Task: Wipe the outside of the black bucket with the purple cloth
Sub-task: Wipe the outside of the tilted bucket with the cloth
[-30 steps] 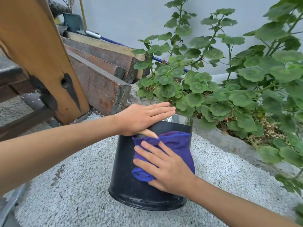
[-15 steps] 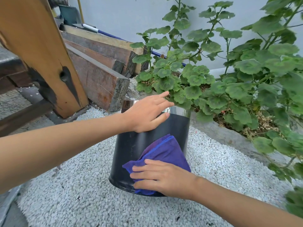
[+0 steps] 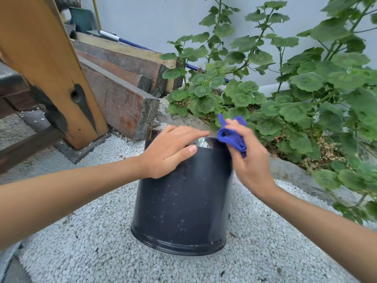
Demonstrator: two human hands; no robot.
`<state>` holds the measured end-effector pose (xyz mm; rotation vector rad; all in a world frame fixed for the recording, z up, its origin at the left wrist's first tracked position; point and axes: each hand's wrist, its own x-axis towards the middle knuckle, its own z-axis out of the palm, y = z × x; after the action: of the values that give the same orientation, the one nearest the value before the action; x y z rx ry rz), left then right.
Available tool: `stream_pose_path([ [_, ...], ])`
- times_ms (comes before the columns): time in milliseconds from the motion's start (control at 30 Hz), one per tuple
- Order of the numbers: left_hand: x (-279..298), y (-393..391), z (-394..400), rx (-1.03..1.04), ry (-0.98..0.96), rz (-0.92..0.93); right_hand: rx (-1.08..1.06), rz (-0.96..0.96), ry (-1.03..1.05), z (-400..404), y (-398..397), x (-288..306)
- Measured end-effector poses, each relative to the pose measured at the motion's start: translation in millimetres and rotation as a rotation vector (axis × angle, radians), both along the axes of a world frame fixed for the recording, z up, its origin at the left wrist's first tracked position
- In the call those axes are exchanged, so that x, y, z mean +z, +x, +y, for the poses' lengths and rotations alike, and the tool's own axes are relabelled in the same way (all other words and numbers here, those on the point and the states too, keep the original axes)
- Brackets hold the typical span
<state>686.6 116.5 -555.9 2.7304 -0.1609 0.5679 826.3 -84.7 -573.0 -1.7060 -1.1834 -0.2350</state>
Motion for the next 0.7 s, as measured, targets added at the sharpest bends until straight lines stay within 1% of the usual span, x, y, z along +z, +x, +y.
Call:
stream_pose_path([
  [100, -1, -6, 5, 0.008, -0.085, -0.020, 0.168, -0.231, -0.148, 13, -11, -26],
  [200, 3, -4, 4, 0.040, -0.164, -0.048, 0.210, -0.524, -0.219, 21, -22, -47],
  [267, 11, 4, 2, 0.054, -0.215, -0.034, 0.259, -0.682, -0.235, 25, -32, -53],
  [333, 19, 13, -3, 0.060, -0.126, -0.031, 0.311, -0.769, -0.232, 27, -46, -56],
  [400, 24, 21, -11, 0.082, -0.021, -0.026, 0.357, -0.810, -0.232, 28, -60, -62],
  [500, 23, 30, -26, 0.130, 0.092, -0.011, 0.422, -0.836, -0.277, 26, -74, -73],
  [567, 23, 36, -34, 0.129, 0.207, -0.010, 0.454, -0.844, -0.307, 23, -79, -80],
  [700, 12, 46, -42, 0.037, 0.503, 0.014, 0.509, -0.823, -0.323, 18, -90, -88],
])
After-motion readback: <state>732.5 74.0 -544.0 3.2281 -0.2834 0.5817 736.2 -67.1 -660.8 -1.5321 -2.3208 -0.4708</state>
